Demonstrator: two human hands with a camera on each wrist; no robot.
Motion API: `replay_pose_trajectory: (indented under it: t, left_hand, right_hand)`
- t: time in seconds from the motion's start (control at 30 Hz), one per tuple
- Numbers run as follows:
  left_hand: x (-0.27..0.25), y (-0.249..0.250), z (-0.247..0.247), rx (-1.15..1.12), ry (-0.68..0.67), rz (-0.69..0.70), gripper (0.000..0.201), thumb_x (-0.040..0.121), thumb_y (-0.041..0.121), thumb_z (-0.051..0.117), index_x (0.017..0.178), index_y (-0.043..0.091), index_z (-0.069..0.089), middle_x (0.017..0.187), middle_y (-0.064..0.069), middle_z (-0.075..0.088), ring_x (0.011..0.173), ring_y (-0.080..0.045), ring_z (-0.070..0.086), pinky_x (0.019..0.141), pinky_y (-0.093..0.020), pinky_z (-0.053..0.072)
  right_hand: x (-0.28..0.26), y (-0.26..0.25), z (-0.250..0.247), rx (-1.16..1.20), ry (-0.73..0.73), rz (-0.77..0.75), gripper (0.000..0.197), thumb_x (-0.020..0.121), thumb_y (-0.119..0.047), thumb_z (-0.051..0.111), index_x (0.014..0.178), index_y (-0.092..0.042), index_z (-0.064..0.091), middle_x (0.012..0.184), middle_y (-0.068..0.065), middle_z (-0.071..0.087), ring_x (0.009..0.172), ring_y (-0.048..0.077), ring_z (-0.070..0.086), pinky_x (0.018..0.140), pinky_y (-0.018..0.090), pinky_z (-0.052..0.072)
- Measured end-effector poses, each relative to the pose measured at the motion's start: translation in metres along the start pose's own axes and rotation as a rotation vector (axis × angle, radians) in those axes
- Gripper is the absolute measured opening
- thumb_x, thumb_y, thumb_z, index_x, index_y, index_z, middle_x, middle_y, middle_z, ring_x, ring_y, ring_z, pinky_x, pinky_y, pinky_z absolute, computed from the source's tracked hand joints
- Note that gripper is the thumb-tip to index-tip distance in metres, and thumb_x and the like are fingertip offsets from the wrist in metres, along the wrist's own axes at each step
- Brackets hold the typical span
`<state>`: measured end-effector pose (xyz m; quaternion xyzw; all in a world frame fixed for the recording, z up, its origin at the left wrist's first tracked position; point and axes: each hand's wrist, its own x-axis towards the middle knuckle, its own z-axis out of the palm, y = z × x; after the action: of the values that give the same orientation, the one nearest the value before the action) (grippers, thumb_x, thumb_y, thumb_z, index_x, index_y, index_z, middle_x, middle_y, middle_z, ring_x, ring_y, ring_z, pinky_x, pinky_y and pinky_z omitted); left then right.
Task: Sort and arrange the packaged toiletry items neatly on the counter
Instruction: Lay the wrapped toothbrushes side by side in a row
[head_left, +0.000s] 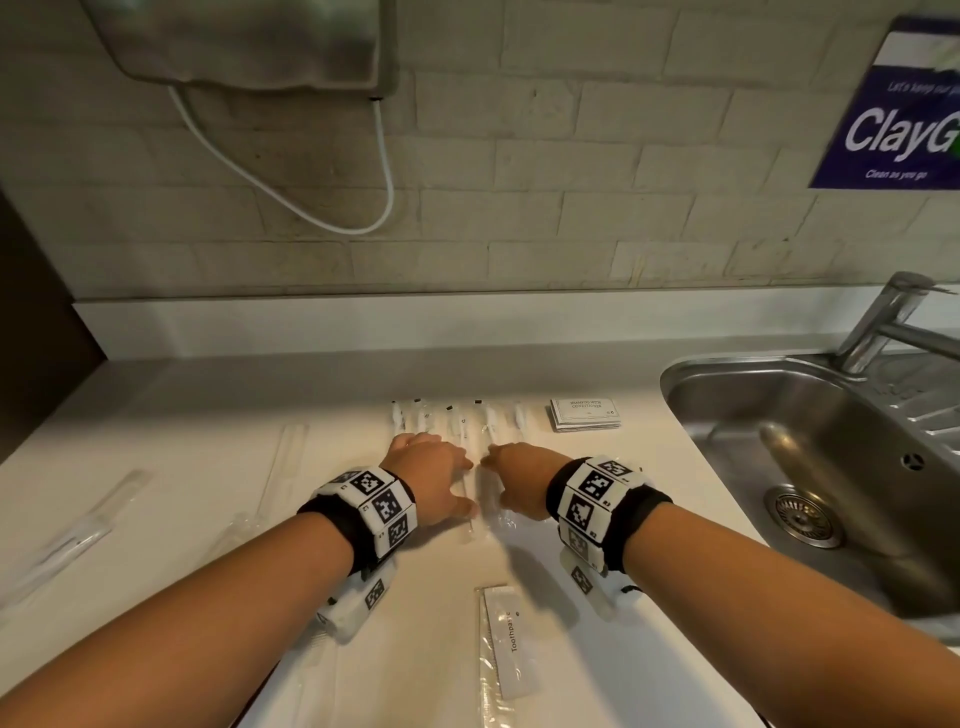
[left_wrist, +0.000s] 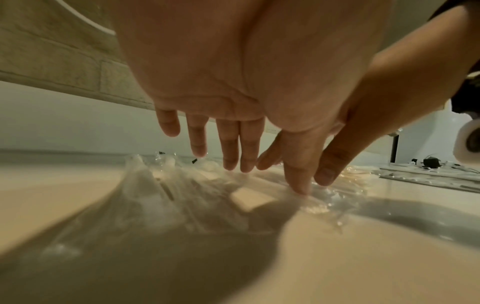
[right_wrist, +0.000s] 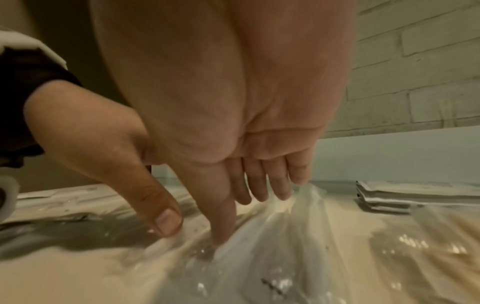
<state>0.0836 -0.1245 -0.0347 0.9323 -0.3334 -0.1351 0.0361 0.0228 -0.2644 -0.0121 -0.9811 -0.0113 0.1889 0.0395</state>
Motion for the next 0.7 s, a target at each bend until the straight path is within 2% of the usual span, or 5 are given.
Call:
replay_pose_trajectory:
  t: [0.17, 0.4, 0.5, 0.6, 0.7]
  left_hand:
    - [0.002, 0.0, 0.001, -0.018, -0.011, 0.007, 0.067, 0.084, 0.059, 0.06, 0.143, 0.031, 0.046, 0.154, 0.008, 0.041, 0.147, -0.021, 0.022, 0.118, -0.044, 0.01]
    - [0.006, -0.004, 0.0, -0.02, -0.05, 0.017, 0.069, 0.088, 0.058, 0.058, 0.148, 0.03, 0.039, 0.16, 0.009, 0.029, 0.15, -0.021, 0.015, 0.119, -0.044, 0.003]
    - [0.003, -0.007, 0.0, -0.087, 0.019, 0.021, 0.067, 0.087, 0.058, 0.058, 0.147, 0.032, 0.041, 0.158, 0.012, 0.031, 0.15, -0.019, 0.016, 0.119, -0.044, 0.003]
    - [-0.001, -0.023, 0.001, -0.167, 0.104, -0.053, 0.062, 0.084, 0.059, 0.059, 0.141, 0.038, 0.047, 0.153, 0.014, 0.04, 0.145, -0.018, 0.025, 0.119, -0.043, 0.012]
    - [-0.008, -0.049, 0.0, -0.17, 0.135, -0.156, 0.056, 0.08, 0.061, 0.06, 0.133, 0.043, 0.053, 0.144, 0.01, 0.049, 0.134, -0.02, 0.036, 0.113, -0.043, 0.027]
  right_hand:
    - [-0.001, -0.003, -0.001, 0.051, -0.061, 0.053, 0.041, 0.091, -0.013, 0.06, 0.13, -0.002, 0.051, 0.12, 0.014, 0.064, 0.109, 0.028, 0.063, 0.094, 0.036, 0.053]
    - [0.004, -0.001, 0.0, 0.041, -0.081, 0.07, 0.043, 0.09, -0.011, 0.061, 0.131, -0.003, 0.051, 0.12, 0.013, 0.064, 0.109, 0.028, 0.063, 0.093, 0.034, 0.053]
    - [0.007, -0.002, -0.003, 0.006, -0.081, 0.054, 0.04, 0.091, -0.011, 0.058, 0.13, -0.004, 0.053, 0.121, 0.012, 0.064, 0.108, 0.027, 0.063, 0.093, 0.033, 0.052]
    - [0.011, -0.007, -0.004, -0.009, -0.013, 0.008, 0.039, 0.094, -0.011, 0.05, 0.133, -0.006, 0.052, 0.13, 0.012, 0.059, 0.115, 0.026, 0.059, 0.095, 0.032, 0.049]
    - [0.013, -0.021, -0.006, 0.032, 0.03, -0.066, 0.043, 0.096, -0.017, 0.048, 0.138, -0.009, 0.048, 0.14, 0.01, 0.052, 0.124, 0.027, 0.053, 0.104, 0.038, 0.045]
